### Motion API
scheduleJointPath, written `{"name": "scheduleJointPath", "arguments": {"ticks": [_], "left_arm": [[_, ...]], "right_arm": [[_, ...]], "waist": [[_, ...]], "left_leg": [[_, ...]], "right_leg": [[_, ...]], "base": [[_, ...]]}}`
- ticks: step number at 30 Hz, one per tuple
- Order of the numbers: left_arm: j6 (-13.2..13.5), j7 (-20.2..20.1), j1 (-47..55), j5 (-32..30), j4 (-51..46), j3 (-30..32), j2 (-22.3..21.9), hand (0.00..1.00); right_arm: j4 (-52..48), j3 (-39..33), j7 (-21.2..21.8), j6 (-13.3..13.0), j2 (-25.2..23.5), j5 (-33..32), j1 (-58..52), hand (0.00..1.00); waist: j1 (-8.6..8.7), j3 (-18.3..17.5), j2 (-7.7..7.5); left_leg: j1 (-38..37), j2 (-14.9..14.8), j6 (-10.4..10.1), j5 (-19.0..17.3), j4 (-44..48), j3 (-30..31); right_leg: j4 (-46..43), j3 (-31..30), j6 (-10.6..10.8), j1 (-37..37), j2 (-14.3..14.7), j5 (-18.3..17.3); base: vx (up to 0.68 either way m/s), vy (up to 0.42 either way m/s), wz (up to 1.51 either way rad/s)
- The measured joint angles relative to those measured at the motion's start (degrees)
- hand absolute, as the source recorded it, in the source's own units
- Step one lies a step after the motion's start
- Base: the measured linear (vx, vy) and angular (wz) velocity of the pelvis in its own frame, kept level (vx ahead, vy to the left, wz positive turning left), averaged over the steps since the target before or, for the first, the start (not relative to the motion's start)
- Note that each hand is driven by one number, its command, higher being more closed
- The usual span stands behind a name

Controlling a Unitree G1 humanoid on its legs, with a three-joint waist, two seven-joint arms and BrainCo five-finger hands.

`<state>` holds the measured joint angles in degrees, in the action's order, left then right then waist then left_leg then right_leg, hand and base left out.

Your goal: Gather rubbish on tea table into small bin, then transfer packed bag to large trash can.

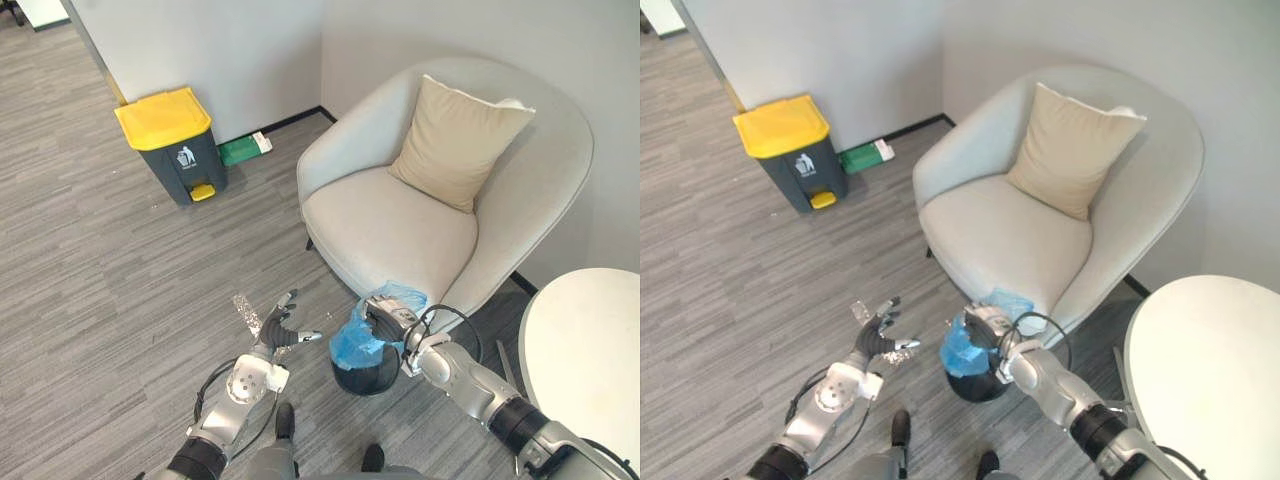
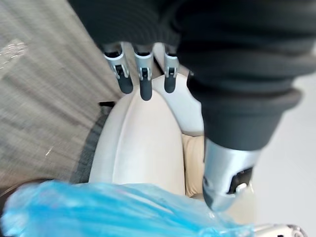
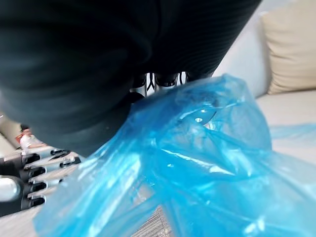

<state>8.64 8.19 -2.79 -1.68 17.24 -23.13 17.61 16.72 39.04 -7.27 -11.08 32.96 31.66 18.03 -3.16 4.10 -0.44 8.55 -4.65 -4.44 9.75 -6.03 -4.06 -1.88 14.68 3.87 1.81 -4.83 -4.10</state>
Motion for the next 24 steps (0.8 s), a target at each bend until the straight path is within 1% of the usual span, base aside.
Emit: {"name": "scheduleJointPath", "arguments": {"ticks": [2, 3, 5, 6, 7, 8, 9, 11, 13, 15, 17, 19, 21, 24], "left_arm": [[0.6, 0.0, 0.0, -1.5, -1.9, -1.3, 1.9, 0.0], [1.1, 0.0, -0.1, -3.0, -2.7, -2.0, 2.9, 0.0], [2.2, 0.2, -1.2, -5.4, -3.7, -4.2, 5.4, 0.0], [2.6, 0.4, -1.8, -6.7, -4.6, -5.7, 7.4, 0.0], [3.6, 0.6, -2.8, -9.0, -5.3, -7.4, 9.9, 0.0], [4.2, 0.6, -3.3, -9.9, -5.6, -8.3, 11.1, 0.0], [5.2, 0.9, -3.7, -12.4, -6.2, -9.2, 13.4, 0.0], [6.1, 1.8, -3.9, -14.2, -6.9, -9.9, 15.1, 0.0], [7.2, 2.1, -3.9, -16.7, -7.6, -10.3, 17.2, 0.0], [7.4, 3.1, -3.9, -18.4, -7.7, -10.8, 18.2, 0.0], [7.5, 3.8, -3.9, -19.3, -8.1, -11.2, 19.3, 0.0], [8.5, 4.5, -3.9, -20.8, -9.1, -12.7, 21.1, 0.0], [8.7, 5.2, -3.9, -21.3, -9.9, -13.9, 22.0, 0.0], [9.0, 5.3, -5.1, -22.2, -9.9, -15.6, 22.1, 0.0]], "right_arm": [[0.0, 0.8, -0.2, -0.3, 1.4, 0.6, 1.1, 1.0], [0.0, 1.7, -0.8, -0.4, 2.2, 2.3, 1.9, 1.0], [-0.2, 3.4, -2.3, -1.2, 3.9, 4.4, 2.8, 1.0], [-0.4, 4.9, -2.9, -1.6, 4.6, 4.8, 3.7, 1.0], [-0.5, 6.5, -4.3, -2.3, 5.6, 6.3, 4.8, 1.0], [-0.6, 7.0, -4.8, -2.7, 6.0, 6.7, 5.2, 1.0], [-0.7, 8.5, -6.7, -3.2, 6.8, 7.5, 6.5, 1.0], [-2.5, 9.0, -7.9, -3.7, 8.4, 8.8, 7.4, 1.0], [-4.8, 10.2, -10.2, -4.3, 10.5, 8.8, 9.3, 1.0], [-5.1, 11.2, -11.9, -5.1, 11.1, 8.8, 10.6, 1.0], [-5.8, 11.3, -13.3, -5.4, 11.4, 8.8, 11.2, 1.0], [-9.4, 11.5, -15.0, -5.6, 13.2, 8.8, 11.3, 1.0], [-11.0, 12.7, -16.2, -5.9, 13.8, 8.8, 12.5, 1.0], [-12.8, 14.0, -16.7, -6.5, 14.5, 8.7, 14.8, 1.0]], "waist": [[0.0, -0.1, -0.04], [0.01, -0.2, -0.1], [-0.08, -0.5, -0.16], [-0.03, -0.5, -0.21], [-0.04, -0.6, -0.24], [-0.03, -0.6, -0.24], [0.03, -0.6, -0.25], [0.05, -0.7, -0.26], [0.08, -0.9, -0.53], [0.07, -1.7, -1.02], [0.08, -2.3, -1.46], [0.1, -2.6, -1.82], [0.21, -2.7, -2.0], [0.38, -2.9, -2.23]], "left_leg": [[0.0, -0.2, 0.0, 0.0, 0.0, 0.0], [0.0, -0.2, 0.0, 0.0, 0.0, 0.0], [-0.1, -0.3, 0.0, 0.0, 0.0, 0.0], [-0.1, -0.3, 0.0, 0.0, 0.0, 0.0], [-0.3, -0.3, 0.0, 0.0, 0.0, -0.1], [-0.3, -0.3, 0.0, 0.0, 0.0, -0.1], [-0.6, -0.4, 0.0, 0.0, 0.0, -0.2], [-0.7, -0.5, 0.0, 0.0, 0.0, -0.2], [-0.7, -0.7, 0.0, 0.0, 0.0, -0.3], [-0.7, -0.8, -0.1, -0.1, 0.0, -0.4], [-0.7, -0.9, -0.3, -0.2, -0.2, -0.4], [-0.7, -1.0, -0.4, -0.3, -0.3, -0.5], [-0.7, -1.1, -0.4, -0.3, -0.3, -0.6], [-0.7, -1.2, -0.4, -0.3, -0.3, -0.8]], "right_leg": [[0.6, 0.0, -0.1, -0.3, 0.2, 0.4], [0.9, 0.0, -0.1, -0.4, 0.3, 0.6], [1.6, 0.0, -0.1, -1.0, 0.5, 1.0], [1.9, 0.0, -0.2, -1.2, 0.6, 1.3], [2.3, 0.0, -0.2, -1.5, 0.7, 1.5], [2.3, 0.0, -0.2, -1.5, 0.8, 1.5], [2.3, -0.1, -0.2, -1.9, 0.8, 1.5], [2.3, -0.1, -0.2, -1.9, 0.9, 1.5], [2.6, -0.2, -0.4, -1.9, 1.1, 1.8], [3.3, -0.4, -0.5, -2.1, 1.2, 2.0], [3.5, -0.5, -0.6, -2.1, 1.4, 2.1], [4.1, -0.6, -0.8, -2.3, 1.5, 2.4], [4.2, -0.7, -0.8, -2.3, 1.6, 2.5], [4.2, -0.9, -0.9, -2.3, 1.7, 2.6]], "base": [[0.0, 0.0, 0.0], [0.0, 0.0, 0.0], [0.0, 0.0, 0.0], [0.0, 0.0, 0.0], [0.0, 0.0, 0.0], [0.0, 0.0, 0.0], [0.0, 0.0, 0.0], [0.0, 0.0, 0.0], [0.0, 0.0, 0.0], [-0.02, -0.006, -0.04], [-0.01, -0.006, -0.04], [-0.01, -0.009, -0.04], [0.01, -0.007, -0.04], [0.0, -0.002, -0.01]]}}
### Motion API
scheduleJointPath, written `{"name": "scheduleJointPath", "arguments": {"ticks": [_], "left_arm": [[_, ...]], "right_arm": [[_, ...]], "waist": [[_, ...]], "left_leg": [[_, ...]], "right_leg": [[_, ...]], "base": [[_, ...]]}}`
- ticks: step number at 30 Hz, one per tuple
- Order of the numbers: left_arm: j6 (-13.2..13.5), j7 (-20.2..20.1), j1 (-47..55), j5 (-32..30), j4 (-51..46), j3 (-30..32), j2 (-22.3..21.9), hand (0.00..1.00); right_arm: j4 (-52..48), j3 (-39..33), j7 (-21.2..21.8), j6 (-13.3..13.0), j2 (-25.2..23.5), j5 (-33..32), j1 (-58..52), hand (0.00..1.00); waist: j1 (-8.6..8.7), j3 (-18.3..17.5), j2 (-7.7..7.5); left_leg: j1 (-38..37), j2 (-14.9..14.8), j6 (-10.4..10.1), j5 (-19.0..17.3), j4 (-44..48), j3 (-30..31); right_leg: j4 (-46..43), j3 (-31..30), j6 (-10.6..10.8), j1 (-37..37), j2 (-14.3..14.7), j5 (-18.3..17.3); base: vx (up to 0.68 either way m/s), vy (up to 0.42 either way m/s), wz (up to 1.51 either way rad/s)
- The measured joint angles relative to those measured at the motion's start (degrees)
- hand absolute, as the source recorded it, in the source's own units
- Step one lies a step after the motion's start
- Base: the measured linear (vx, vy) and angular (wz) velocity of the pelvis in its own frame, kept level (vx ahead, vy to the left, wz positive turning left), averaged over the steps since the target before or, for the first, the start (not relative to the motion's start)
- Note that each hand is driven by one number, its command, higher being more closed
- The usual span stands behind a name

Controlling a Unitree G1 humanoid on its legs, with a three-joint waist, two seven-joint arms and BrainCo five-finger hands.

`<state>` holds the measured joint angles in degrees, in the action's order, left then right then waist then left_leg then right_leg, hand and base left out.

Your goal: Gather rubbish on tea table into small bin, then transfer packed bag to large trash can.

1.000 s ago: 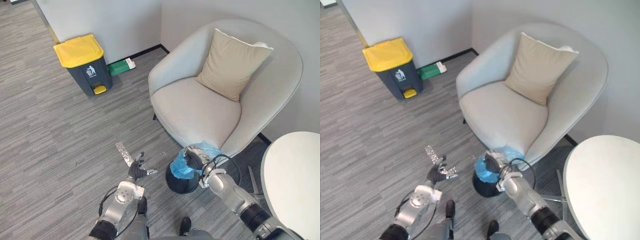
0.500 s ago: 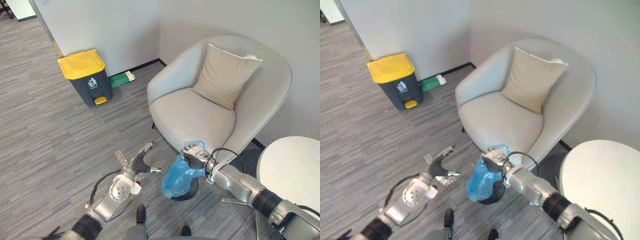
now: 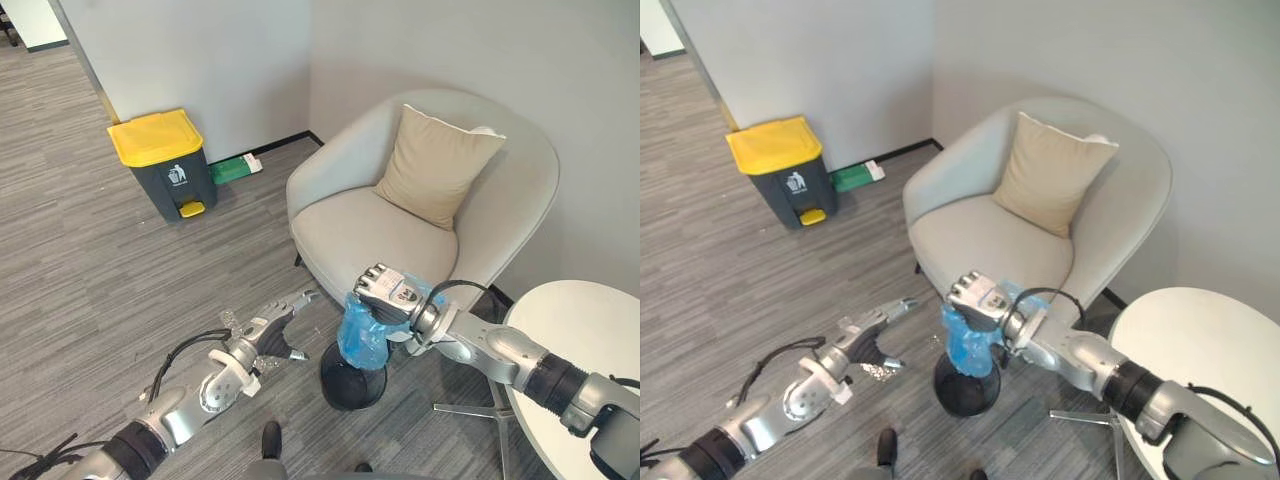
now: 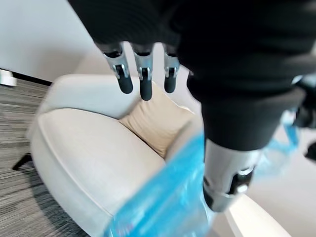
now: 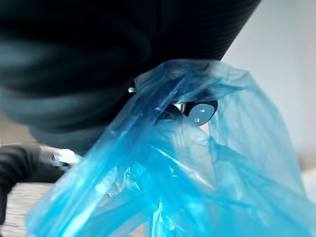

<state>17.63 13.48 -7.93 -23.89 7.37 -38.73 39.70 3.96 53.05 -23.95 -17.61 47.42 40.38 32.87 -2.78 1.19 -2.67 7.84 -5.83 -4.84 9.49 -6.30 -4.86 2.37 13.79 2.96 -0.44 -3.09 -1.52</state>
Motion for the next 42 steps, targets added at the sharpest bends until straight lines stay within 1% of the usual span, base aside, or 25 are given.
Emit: {"name": "scheduleJointPath", "arguments": {"ticks": [5, 9, 11, 14, 16, 17, 19, 22, 25, 26, 28, 29, 32, 33, 34, 37, 38, 42], "left_arm": [[0.4, 0.0, -1.8, -0.8, 0.0, -1.9, 0.0, 0.0], [0.4, 0.0, -1.8, -0.7, 0.0, -1.9, -0.6, 0.0], [0.2, 0.0, -1.4, -0.7, 0.0, -1.6, -2.5, 0.0], [-1.2, 1.0, 1.4, -1.0, 0.5, 1.4, -9.0, 0.0], [-3.3, 3.7, 3.9, -2.8, 0.9, 4.9, -15.1, 0.0], [-3.7, 4.5, 4.5, -3.2, 1.2, 5.9, -16.9, 0.0], [-5.4, 7.0, 5.5, -4.1, 2.1, 7.4, -21.4, 0.0], [-6.9, 8.3, 6.0, -5.3, 2.4, 7.9, -24.3, 0.0], [-7.5, 10.0, 6.8, -5.3, 2.4, 8.7, -26.0, 0.0], [-8.2, 10.0, 7.1, -6.0, 2.4, 9.1, -26.9, 0.0], [-8.7, 10.3, 7.9, -6.6, 2.4, 10.6, -27.9, 0.0], [-8.9, 10.6, 9.1, -7.5, 1.9, 13.0, -28.8, 0.0], [-9.9, 11.6, 11.1, -7.5, 1.5, 14.7, -29.3, 0.0], [-11.2, 11.8, 12.4, -7.6, 1.5, 14.4, -29.4, 0.0], [-11.9, 11.4, 13.2, -7.9, 1.5, 14.0, -29.7, 0.0], [-13.1, 9.9, 14.2, -8.2, 0.9, 14.0, -31.6, 0.0], [-13.1, 9.9, 14.3, -8.2, 0.8, 14.1, -31.8, 1.0], [-13.5, 9.9, 14.3, -8.2, 0.4, 14.8, -32.0, 1.0]], "right_arm": [[-1.1, 1.5, -0.9, -0.4, 0.0, -0.1, 2.7, 1.0], [-1.1, 1.5, -0.9, 0.2, -0.1, -0.1, 2.8, 1.0], [-1.0, 1.5, -0.9, 0.7, -0.4, -0.1, 2.8, 1.0], [-0.8, 0.9, -0.9, 2.2, -3.3, -0.1, 2.8, 1.0], [-0.7, -0.3, -0.9, 3.0, -6.6, -0.1, 2.6, 1.0], [-0.7, -1.3, -0.9, 3.1, -7.6, -0.1, 2.4, 1.0], [-0.8, -4.7, -0.9, 3.9, -10.4, -0.4, 1.8, 1.0], [-2.1, -6.8, -0.7, 4.2, -12.5, -2.8, 0.3, 1.0], [-3.6, -7.4, 0.2, 4.3, -14.2, -4.6, -2.0, 1.0], [-3.6, -7.9, 1.1, 4.5, -15.4, -5.2, -2.7, 1.0], [-4.0, -8.6, 1.8, 4.9, -16.5, -7.0, -3.5, 1.0], [-6.4, -10.2, 3.1, 5.1, -17.6, -8.3, -4.9, 1.0], [-10.0, -10.5, 3.5, 4.7, -18.7, -11.9, -5.3, 1.0], [-12.2, -10.5, 3.5, 4.3, -20.1, -11.9, -5.6, 1.0], [-12.9, -10.5, 3.5, 3.6, -21.1, -11.7, -5.8, 1.0], [-14.3, -10.5, 4.6, 3.5, -24.3, -11.9, -7.1, 1.0], [-14.3, -10.5, 4.9, 3.5, -24.5, -12.3, -7.1, 1.0], [-14.4, -10.6, 6.4, 3.5, -25.5, -16.8, -7.9, 1.0]], "waist": [[-0.03, -0.5, -0.68], [-0.1, -0.5, -0.8], [-0.23, -0.5, -0.81], [-0.37, -0.6, -0.84], [-0.66, -0.6, -0.86], [-0.76, -0.6, -0.86], [-1.15, -0.6, -0.93], [-1.61, -0.9, -1.3], [-1.98, -0.9, -1.42], [-2.02, -0.9, -1.41], [-2.01, -0.9, -1.41], [-2.01, -0.9, -1.41], [-1.93, -0.9, -1.38], [-1.91, -0.9, -1.37], [-1.89, -0.9, -1.37], [-1.99, -0.9, -1.39], [-1.98, -0.9, -1.39], [-2.0, -0.9, -1.41]], "left_leg": [[-0.1, -0.2, 0.0, 0.0, 0.2, -0.5], [-0.1, -0.4, 0.0, 0.0, 0.0, -0.8], [-0.1, -0.4, 0.0, 0.0, 0.0, -0.8], [-0.1, -0.4, 0.0, 0.0, 0.0, -0.8], [0.0, -0.4, 0.0, 0.0, 0.0, -0.6], [0.0, -0.4, 0.0, 0.0, 0.0, -0.6], [0.1, -0.4, 0.0, 0.0, 0.0, -0.2], [0.1, -0.2, 0.0, 0.0, 0.0, 0.4], [0.1, -0.2, 0.0, 0.0, 0.0, 0.5], [0.1, -0.1, -0.1, 0.1, 0.0, 0.6], [0.0, 0.0, -0.1, 0.1, 0.0, 0.6], [-0.2, 0.1, -0.1, 0.1, 0.0, 0.7], [-0.7, 0.2, -0.1, 0.1, 0.0, 0.7], [-0.9, 0.3, -0.1, 0.0, 0.0, 0.8], [-0.9, 0.3, -0.1, 0.0, 0.0, 0.8], [-0.9, 0.5, -0.1, 0.0, -0.1, 1.1], [-0.9, 0.5, -0.1, 0.0, -0.1, 1.1], [-1.1, 0.6, -0.1, 0.0, -0.1, 1.0]], "right_leg": [[0.1, -0.5, -0.2, 0.2, 0.2, 0.1], [0.0, -0.8, -0.2, 0.2, 0.3, 0.2], [0.0, -0.8, -0.2, 0.2, 0.3, 0.2], [0.0, -0.8, -0.2, 0.2, 0.3, 0.2], [0.0, -0.7, -0.2, 0.1, 0.3, 0.2], [0.0, -0.6, -0.2, 0.1, 0.3, 0.2], [0.0, -0.3, -0.2, 0.0, 0.3, 0.2], [-0.1, 0.2, -0.1, 0.0, 0.3, -0.1], [-0.2, 0.3, 0.0, 0.0, 0.3, -0.2], [-0.4, 0.3, 0.0, 0.1, 0.4, -0.3], [-1.3, 0.3, 0.0, 0.4, 0.3, -0.8], [-2.2, 0.4, 0.0, 0.5, 0.1, -1.2], [-2.7, 0.2, 0.1, 0.4, -0.1, -1.6], [-3.3, 0.3, 0.1, 0.5, -0.3, -2.1], [-3.6, 0.3, 0.1, 0.5, -0.4, -2.3], [-4.3, 0.7, 0.0, 0.7, -0.7, -3.1], [-4.3, 0.7, 0.0, 0.7, -0.7, -3.1], [-4.2, 0.5, 0.2, 0.6, -0.8, -2.8]], "base": [[0.01, -0.005, -0.05], [0.0, -0.001, -0.04], [0.0, 0.0, 0.0], [0.0, 0.0, 0.0], [0.0, 0.0, 0.0], [0.01, -0.002, 0.03], [0.01, -0.001, 0.07], [0.0, -0.001, 0.1], [0.0, -0.001, 0.01], [0.0, 0.0, 0.0], [0.0, 0.001, 0.02], [0.01, 0.006, 0.04], [0.0, 0.0, 0.0], [0.0, 0.0, 0.0], [-0.01, 0.001, 0.05], [-0.02, 0.007, 0.06], [0.0, 0.0, 0.0], [0.0, 0.0, 0.0]]}}
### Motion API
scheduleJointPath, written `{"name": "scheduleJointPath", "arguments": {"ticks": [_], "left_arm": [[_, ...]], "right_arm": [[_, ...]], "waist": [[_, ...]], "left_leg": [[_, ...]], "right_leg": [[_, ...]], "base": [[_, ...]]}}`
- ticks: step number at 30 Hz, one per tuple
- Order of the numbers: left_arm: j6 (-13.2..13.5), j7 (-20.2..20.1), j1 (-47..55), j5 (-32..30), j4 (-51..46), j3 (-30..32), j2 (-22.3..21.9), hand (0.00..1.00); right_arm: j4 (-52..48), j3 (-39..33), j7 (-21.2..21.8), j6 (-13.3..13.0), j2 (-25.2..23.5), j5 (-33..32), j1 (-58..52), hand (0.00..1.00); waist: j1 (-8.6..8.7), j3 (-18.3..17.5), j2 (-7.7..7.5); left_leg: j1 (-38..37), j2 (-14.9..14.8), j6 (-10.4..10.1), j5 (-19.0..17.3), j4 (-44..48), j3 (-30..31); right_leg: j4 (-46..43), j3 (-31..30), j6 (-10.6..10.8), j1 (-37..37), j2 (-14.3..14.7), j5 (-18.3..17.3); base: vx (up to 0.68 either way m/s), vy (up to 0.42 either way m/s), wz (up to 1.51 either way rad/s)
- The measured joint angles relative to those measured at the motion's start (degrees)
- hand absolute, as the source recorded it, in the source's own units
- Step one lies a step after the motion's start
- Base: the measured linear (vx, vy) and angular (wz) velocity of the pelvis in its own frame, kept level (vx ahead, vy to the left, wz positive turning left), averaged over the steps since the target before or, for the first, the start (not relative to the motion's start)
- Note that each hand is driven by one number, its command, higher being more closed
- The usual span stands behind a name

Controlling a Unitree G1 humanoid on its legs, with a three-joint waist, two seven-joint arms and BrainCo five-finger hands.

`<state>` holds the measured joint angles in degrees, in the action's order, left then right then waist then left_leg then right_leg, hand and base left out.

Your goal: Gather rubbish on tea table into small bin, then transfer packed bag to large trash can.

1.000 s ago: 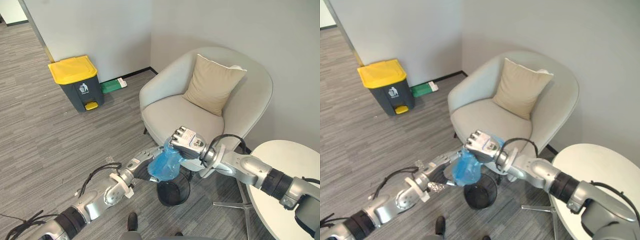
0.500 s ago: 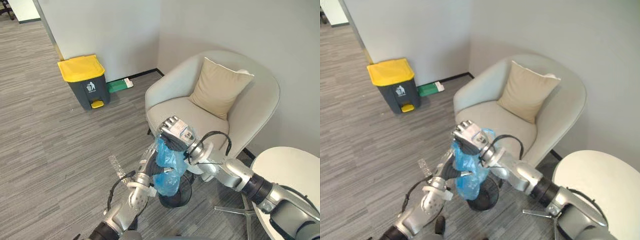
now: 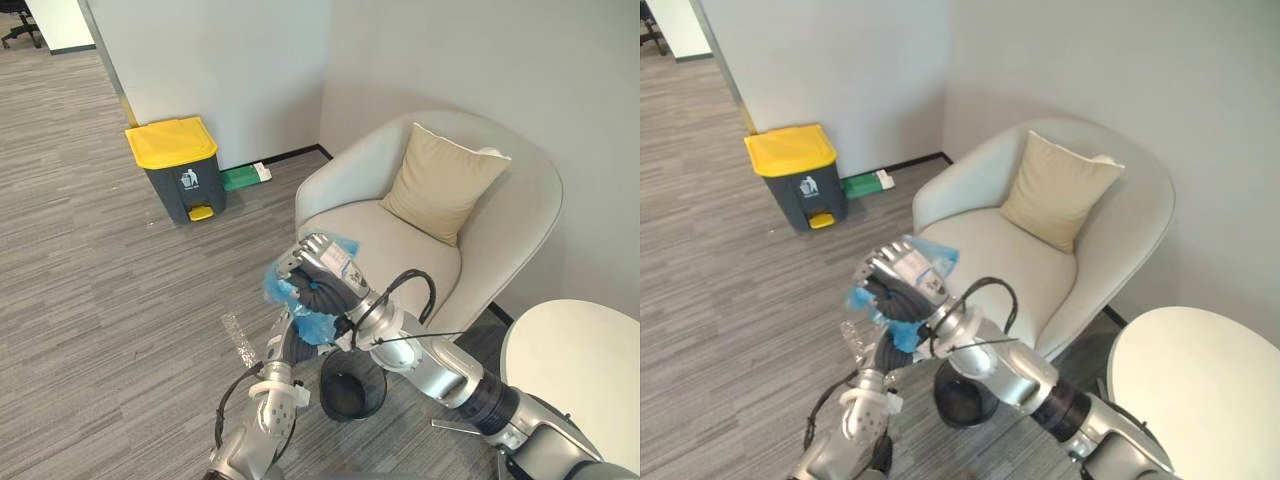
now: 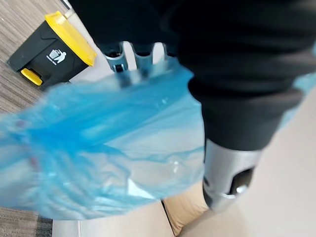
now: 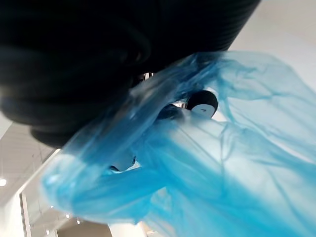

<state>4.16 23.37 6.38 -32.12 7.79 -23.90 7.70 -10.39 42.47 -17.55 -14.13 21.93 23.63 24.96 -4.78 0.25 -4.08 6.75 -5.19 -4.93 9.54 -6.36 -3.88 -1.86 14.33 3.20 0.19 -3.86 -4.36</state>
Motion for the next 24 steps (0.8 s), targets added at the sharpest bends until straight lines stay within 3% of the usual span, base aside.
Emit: {"name": "scheduleJointPath", "arguments": {"ticks": [9, 20, 21, 24], "left_arm": [[-0.1, -0.1, 0.0, 0.1, 0.0, 0.3, -0.3, 1.0], [-0.1, -0.1, 0.0, 3.1, 0.8, -0.3, -0.2, 1.0], [-0.1, -0.1, -0.1, 3.4, 0.8, -0.3, -0.2, 1.0], [-0.1, -0.1, -0.1, 5.3, 0.8, -0.3, -0.1, 1.0]], "right_arm": [[0.0, -0.3, 2.0, 0.0, -2.0, -3.6, -2.0, 1.0], [0.3, -0.3, 3.0, -0.1, -1.9, -3.6, -4.6, 1.0], [0.4, -0.3, 3.0, -0.1, -1.7, -3.6, -5.1, 0.0], [2.3, -0.4, 3.0, -0.1, -1.6, -3.4, -5.6, 0.0]], "waist": [[0.19, 0.0, 0.0], [0.5, 0.0, -0.01], [0.61, 0.0, -0.01], [1.26, 0.0, -0.01]], "left_leg": [[-0.3, 0.0, 0.0, 0.0, 0.0, -0.2], [-0.3, 0.0, 0.0, 0.0, 0.0, -0.1], [-0.3, 0.0, 0.0, 0.0, 0.0, -0.1], [-0.3, 0.0, 0.0, 0.0, 0.0, -0.2]], "right_leg": [[0.1, -0.3, 0.0, -0.2, 0.0, 0.0], [0.1, -0.2, 0.0, -0.1, 0.0, 0.0], [0.1, -0.2, 0.0, -0.1, 0.0, 0.0], [0.1, -0.2, 0.0, -0.1, 0.0, 0.0]], "base": [[0.0, -0.002, -0.01], [0.0, 0.0, 0.0], [0.0, 0.0, 0.0], [0.0, 0.0, 0.0]]}}
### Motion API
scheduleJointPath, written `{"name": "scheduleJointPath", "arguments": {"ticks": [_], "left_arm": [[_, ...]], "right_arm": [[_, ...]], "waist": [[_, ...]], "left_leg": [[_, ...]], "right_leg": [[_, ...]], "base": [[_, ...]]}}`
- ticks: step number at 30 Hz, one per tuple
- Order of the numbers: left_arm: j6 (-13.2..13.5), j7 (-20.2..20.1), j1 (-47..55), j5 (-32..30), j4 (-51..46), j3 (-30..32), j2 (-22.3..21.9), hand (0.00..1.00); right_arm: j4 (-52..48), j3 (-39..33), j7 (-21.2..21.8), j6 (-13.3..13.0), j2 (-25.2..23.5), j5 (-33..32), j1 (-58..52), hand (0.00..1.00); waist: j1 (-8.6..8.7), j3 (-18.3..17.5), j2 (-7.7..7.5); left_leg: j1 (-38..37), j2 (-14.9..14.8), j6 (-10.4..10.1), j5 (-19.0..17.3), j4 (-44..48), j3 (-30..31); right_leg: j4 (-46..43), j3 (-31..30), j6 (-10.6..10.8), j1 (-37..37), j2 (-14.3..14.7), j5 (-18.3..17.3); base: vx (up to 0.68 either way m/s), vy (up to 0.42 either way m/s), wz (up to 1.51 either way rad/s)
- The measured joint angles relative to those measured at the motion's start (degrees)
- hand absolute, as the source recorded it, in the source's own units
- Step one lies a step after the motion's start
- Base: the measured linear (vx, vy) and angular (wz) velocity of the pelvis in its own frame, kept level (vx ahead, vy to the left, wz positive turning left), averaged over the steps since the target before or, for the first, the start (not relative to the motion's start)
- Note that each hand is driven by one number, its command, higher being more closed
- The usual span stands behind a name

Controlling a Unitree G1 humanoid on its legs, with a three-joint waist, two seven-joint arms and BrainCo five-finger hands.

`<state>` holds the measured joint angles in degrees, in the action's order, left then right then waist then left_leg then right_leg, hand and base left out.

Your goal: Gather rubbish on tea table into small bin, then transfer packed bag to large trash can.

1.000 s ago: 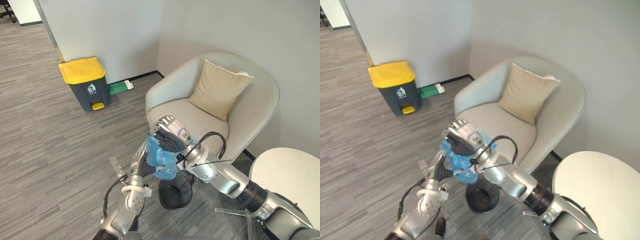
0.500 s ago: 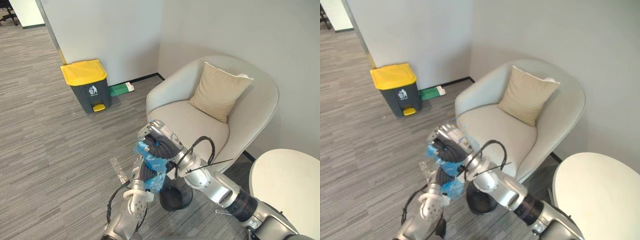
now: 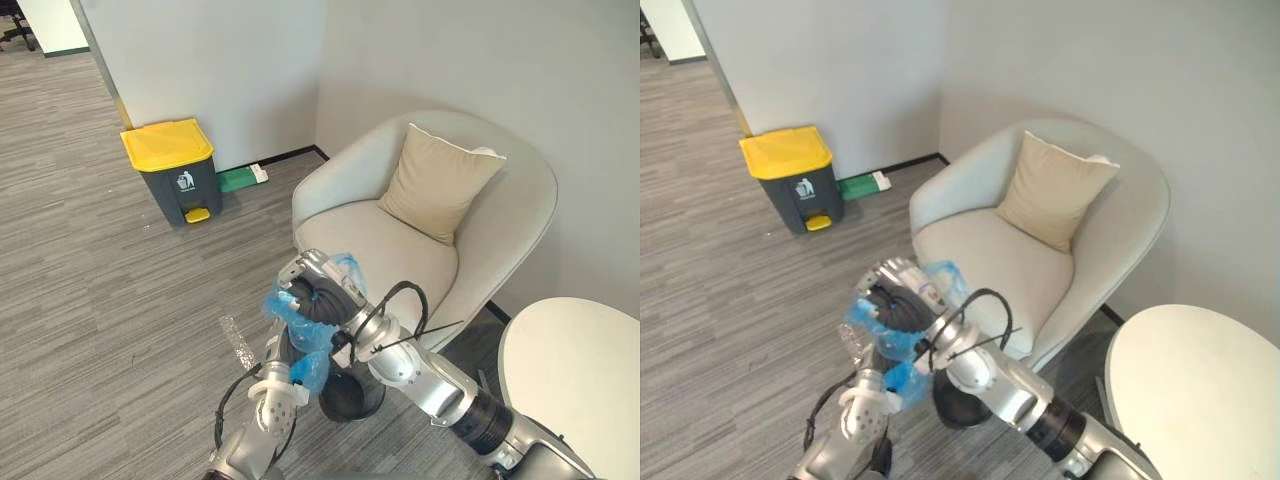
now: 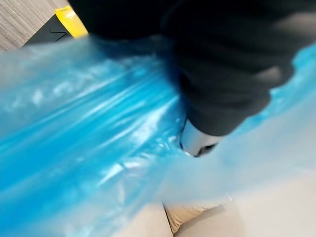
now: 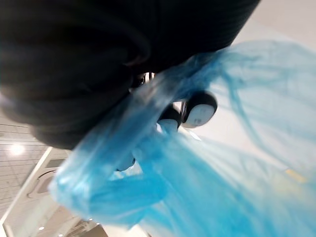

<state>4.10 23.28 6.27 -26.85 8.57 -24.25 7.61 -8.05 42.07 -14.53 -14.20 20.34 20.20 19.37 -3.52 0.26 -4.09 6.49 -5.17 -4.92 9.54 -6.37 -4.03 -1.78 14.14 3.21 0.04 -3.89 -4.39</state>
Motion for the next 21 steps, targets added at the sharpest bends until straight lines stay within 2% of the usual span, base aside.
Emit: {"name": "scheduleJointPath", "arguments": {"ticks": [5, 12, 16, 21], "left_arm": [[0.1, 0.1, -0.4, 2.3, -0.2, -0.1, 0.0, 1.0], [0.2, 0.1, -0.9, 2.8, -4.6, 0.6, 0.1, 1.0], [0.3, 0.2, -1.2, 3.5, -4.9, 0.9, 0.1, 1.0], [0.3, 0.2, -1.2, 3.5, -5.1, 1.4, 0.0, 1.0]], "right_arm": [[0.7, -1.7, -0.2, 0.1, 2.2, 0.1, -0.7, 0.0], [0.7, -5.9, -0.4, 0.1, 9.0, 0.2, -0.9, 0.0], [0.7, -7.4, -1.1, 0.2, 13.3, 2.5, -0.8, 0.0], [0.7, -7.9, -1.6, 0.2, 15.7, 5.3, -0.2, 0.0]], "waist": [[0.07, 0.0, 0.0], [0.33, 0.0, 0.01], [0.36, 0.0, 0.03], [0.42, 0.0, 0.04]], "left_leg": [[0.0, 0.0, 0.0, 0.0, 0.0, 0.0], [-0.2, 0.0, 0.0, 0.0, 0.0, -0.2], [-0.2, 0.0, 0.0, 0.0, 0.0, -0.2], [-0.2, 0.0, 0.0, 0.0, 0.0, -0.2]], "right_leg": [[0.0, 0.0, 0.0, 0.0, 0.0, 0.0], [0.0, -0.2, 0.0, 0.0, 0.0, 0.0], [0.0, -0.2, 0.0, -0.1, 0.0, 0.0], [0.1, -0.2, -0.1, -0.1, 0.0, 0.0]], "base": [[0.0, 0.0, 0.0], [0.0, 0.0, 0.0], [0.0, 0.0, 0.0], [0.0, 0.0, 0.0]]}}
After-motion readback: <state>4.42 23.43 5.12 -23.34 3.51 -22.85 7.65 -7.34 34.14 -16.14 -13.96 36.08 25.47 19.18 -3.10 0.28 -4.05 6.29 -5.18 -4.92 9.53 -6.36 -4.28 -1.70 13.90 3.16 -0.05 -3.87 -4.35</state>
